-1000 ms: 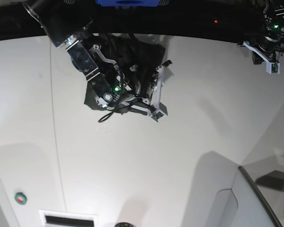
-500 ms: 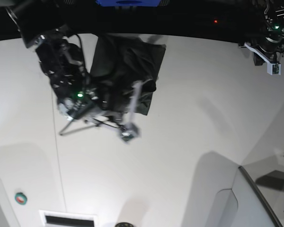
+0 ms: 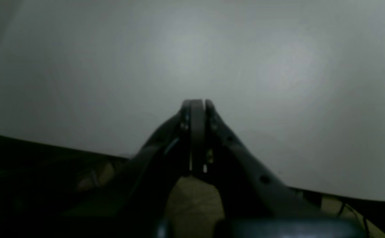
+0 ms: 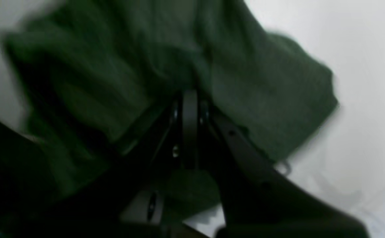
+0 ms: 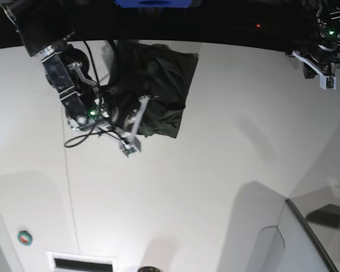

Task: Layout the t-shirt on the table in an organized manner, then fold the t-shirt properly
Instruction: 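Grasp the folded bundle with the right gripper and press it flat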

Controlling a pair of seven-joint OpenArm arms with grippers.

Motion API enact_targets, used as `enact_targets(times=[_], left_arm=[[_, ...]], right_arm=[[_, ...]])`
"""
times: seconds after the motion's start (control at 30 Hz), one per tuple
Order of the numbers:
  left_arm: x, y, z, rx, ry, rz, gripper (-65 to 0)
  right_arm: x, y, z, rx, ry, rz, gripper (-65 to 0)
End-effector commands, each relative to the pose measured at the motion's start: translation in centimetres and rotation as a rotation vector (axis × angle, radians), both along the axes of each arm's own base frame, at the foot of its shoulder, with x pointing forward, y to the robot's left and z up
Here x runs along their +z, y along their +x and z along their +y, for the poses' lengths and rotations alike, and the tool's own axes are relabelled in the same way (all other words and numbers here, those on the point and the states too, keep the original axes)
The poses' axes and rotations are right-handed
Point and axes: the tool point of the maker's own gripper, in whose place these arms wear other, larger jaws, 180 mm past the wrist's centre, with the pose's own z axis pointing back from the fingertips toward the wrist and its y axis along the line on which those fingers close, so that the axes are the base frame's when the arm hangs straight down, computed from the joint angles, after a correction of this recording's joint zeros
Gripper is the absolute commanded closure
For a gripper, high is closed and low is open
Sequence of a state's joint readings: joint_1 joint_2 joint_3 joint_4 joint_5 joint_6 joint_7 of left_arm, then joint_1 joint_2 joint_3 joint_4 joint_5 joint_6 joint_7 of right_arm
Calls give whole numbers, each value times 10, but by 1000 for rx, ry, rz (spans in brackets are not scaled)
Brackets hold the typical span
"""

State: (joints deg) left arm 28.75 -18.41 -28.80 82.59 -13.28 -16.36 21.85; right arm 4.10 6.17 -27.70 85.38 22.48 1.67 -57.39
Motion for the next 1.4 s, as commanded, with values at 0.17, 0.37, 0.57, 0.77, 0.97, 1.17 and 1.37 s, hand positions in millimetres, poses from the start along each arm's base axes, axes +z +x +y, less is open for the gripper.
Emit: enact_targets(times=[0.17,0.37,0.57,0.77,0.97,1.17,1.37], left_arm=[[9,4,7,-5,23,-24,0],[9,4,7,-5,23,-24,0],[9,4,7,-6,24,-24,0],[14,4,16,13,37,-34,0],[19,9,18,17,43,-52,0],[17,8,16,14,39,-48,0],[18,8,18,19,43,-51,0]], right_arm=[[16,15,45,31,79,-31,0],[30,32,81,78,126,-93,0],[43,29,55,98,65,-92,0],[28,-31,-6,130,-39,-39,0],[10,-63,-17,130,-30,-18,0],[9,-77,9,170,13,1,0],[-6,-96,40,263,22,53,0]])
